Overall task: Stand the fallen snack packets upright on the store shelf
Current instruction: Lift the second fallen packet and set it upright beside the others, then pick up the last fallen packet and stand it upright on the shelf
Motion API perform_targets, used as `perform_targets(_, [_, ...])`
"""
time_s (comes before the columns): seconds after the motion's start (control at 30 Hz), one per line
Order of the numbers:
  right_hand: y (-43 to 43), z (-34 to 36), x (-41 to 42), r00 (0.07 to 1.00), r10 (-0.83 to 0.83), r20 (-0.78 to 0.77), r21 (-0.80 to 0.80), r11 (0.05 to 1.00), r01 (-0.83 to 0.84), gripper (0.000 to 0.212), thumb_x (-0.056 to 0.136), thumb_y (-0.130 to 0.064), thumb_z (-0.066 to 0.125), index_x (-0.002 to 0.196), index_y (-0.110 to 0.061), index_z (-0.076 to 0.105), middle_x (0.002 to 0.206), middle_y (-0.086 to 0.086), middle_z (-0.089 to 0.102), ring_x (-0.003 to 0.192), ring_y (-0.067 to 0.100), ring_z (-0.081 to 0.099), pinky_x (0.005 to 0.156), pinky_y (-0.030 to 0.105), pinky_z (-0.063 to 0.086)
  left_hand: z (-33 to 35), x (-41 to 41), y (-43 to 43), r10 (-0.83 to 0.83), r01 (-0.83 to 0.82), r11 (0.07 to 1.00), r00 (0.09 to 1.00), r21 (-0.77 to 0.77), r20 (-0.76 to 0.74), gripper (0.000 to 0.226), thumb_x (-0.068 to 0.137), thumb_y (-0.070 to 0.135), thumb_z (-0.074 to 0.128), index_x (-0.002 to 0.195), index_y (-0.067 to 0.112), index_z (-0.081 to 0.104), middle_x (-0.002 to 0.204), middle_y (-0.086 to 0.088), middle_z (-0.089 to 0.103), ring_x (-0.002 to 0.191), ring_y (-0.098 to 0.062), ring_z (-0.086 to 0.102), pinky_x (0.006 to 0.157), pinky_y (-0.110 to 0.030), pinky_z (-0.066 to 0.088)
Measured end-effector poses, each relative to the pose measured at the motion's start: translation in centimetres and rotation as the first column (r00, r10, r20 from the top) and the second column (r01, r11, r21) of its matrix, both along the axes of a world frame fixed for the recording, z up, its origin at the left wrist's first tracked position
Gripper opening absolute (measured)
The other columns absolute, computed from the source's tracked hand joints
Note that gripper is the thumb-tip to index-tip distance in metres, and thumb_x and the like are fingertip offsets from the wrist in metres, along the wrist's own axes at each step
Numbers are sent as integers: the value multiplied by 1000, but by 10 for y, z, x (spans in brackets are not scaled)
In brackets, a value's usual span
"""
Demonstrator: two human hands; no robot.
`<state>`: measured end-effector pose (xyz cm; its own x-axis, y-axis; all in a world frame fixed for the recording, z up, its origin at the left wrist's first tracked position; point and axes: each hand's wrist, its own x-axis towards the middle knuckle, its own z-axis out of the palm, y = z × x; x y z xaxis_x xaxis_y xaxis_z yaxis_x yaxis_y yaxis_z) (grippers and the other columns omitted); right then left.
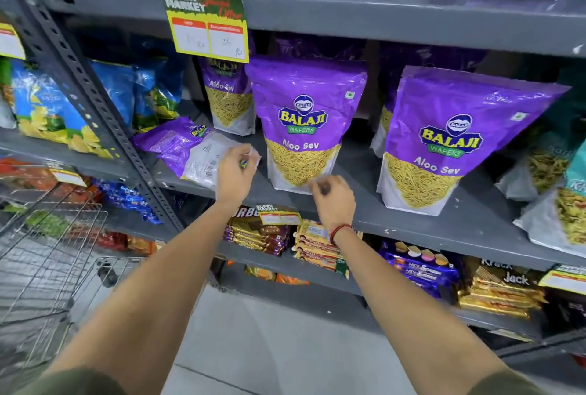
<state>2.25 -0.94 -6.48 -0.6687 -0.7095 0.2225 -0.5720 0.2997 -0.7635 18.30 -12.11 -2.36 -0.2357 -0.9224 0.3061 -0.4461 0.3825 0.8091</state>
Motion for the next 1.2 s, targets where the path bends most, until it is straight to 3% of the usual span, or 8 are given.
perform_targets(0.2, [-52, 33, 57, 877, 451, -167, -29, 887, -461, 27, 85, -33, 64, 93, -7, 67, 95, 13, 66, 91, 31, 60, 73, 36, 45, 5, 41, -22, 374, -375, 927, 926, -2, -41, 33, 91, 22, 52, 117, 1, 55, 121, -20, 51, 110, -31, 53, 90, -33, 40])
perform_targets(0.3, [-86, 55, 77, 839, 534, -105, 40, 845, -533, 48, 85, -37, 64, 119, -3, 59, 119, 19, 62, 113, 33, 57, 91, 36, 42, -5, 60, -42, 539, -517, 805, 842, 292, 4, 59, 85, 34, 61, 129, -3, 43, 133, -26, 43, 122, -39, 44, 102, -40, 35])
perform_targets(0.4, [-114, 73, 88, 833, 546, 93, 185, 813, -553, 66, 89, -44, 56, 139, -4, 39, 140, 24, 46, 130, 36, 43, 103, 35, 34, -30, 77, -74, 551, -257, 593, 820, 763, -152, 114, 47, 70, 71, 135, 4, 40, 131, -17, 54, 108, -35, 59, 91, -43, 51])
perform_targets(0.5, [-141, 77, 88, 839, 459, 291, 309, 785, -536, 77, 91, -54, 47, 145, -5, 26, 150, 21, 35, 138, 35, 33, 108, 34, 29, -70, 91, -118, 478, -112, 563, 852, 819, -212, 124, 28, 76, 67, 131, 8, 48, 96, -6, 65, 67, -24, 61, 58, -30, 52])
perform_targets(0.63, [-163, 73, 86, 846, 309, 434, 335, 817, -470, 84, 86, -67, 40, 144, -6, 32, 151, 17, 35, 138, 33, 35, 111, 32, 26, -24, 82, -91, 388, 56, 523, 873, 851, -296, 76, 63, 65, 69, 113, 10, 58, 97, -6, 65, 84, -21, 64, 70, -27, 54])
perform_targets(0.7, [-171, 74, 90, 842, 268, 468, 345, 822, -453, 88, 83, -71, 40, 142, -6, 37, 149, 18, 38, 136, 33, 38, 109, 31, 29, -16, 76, -91, 342, 113, 506, 884, 855, -320, 45, 78, 52, 65, 98, 12, 59, 85, -5, 64, 71, -15, 60, 50, -19, 52])
perform_targets(1.03, [-186, 92, 105, 801, 189, 569, 236, 895, -379, 116, 55, -83, 60, 139, -5, 42, 141, 13, 48, 125, 27, 51, 106, 35, 40, 0, 96, -93, 232, 357, 368, 859, 858, -457, 59, 69, 52, 73, 110, 9, 66, 95, -10, 75, 79, -23, 72, 70, -32, 60])
perform_targets(1.2, [-178, 106, 99, 705, 230, 671, 236, 836, -496, 40, 78, -52, 67, 82, -15, 55, 71, 3, 52, 60, 13, 47, 54, 20, 36, -1, 115, -90, 209, 458, 400, 798, 794, -566, 55, 78, 47, 67, 119, 11, 61, 109, -13, 71, 91, -26, 70, 73, -37, 61])
